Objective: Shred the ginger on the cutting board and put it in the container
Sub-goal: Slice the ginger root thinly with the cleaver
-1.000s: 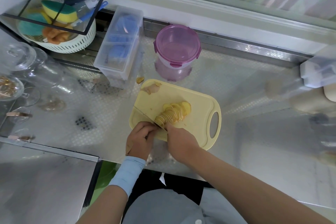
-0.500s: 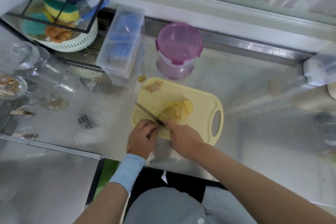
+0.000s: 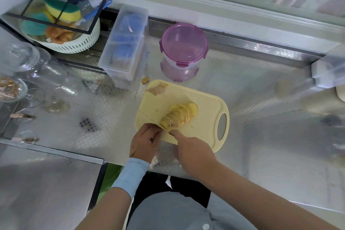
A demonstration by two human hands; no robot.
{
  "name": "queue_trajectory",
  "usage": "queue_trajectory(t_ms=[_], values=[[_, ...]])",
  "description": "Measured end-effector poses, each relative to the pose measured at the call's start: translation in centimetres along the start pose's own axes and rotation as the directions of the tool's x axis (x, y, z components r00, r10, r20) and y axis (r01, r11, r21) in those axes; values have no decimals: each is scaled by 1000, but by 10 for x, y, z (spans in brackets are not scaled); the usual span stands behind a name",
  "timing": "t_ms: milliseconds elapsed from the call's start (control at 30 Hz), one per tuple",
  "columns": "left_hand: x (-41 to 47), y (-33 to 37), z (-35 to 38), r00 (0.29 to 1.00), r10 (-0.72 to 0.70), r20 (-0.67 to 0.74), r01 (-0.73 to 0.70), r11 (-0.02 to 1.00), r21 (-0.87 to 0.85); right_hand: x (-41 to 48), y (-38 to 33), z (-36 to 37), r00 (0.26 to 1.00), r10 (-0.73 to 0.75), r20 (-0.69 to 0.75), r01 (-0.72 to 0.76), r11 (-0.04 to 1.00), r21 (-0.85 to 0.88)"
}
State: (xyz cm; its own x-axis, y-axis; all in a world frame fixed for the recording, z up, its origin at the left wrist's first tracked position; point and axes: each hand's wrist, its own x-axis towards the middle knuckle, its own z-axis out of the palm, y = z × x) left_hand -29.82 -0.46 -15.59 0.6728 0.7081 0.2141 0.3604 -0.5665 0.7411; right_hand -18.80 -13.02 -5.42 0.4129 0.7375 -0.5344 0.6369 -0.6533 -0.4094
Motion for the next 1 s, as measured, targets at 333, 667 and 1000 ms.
queue_trajectory(t_ms=[333, 667, 1000], values=[[-1, 0, 0, 1000, -22, 5, 22, 1000, 8, -5, 0, -2, 1000, 12, 17, -11, 999, -34], [-1, 2, 0, 1000, -25, -8, 25, 1000, -5, -1, -1, -2, 998, 33, 51, -31, 999, -40], [0, 3, 1, 999, -53, 3, 53, 998, -37, 7, -1, -3, 998, 36, 57, -32, 998, -55]])
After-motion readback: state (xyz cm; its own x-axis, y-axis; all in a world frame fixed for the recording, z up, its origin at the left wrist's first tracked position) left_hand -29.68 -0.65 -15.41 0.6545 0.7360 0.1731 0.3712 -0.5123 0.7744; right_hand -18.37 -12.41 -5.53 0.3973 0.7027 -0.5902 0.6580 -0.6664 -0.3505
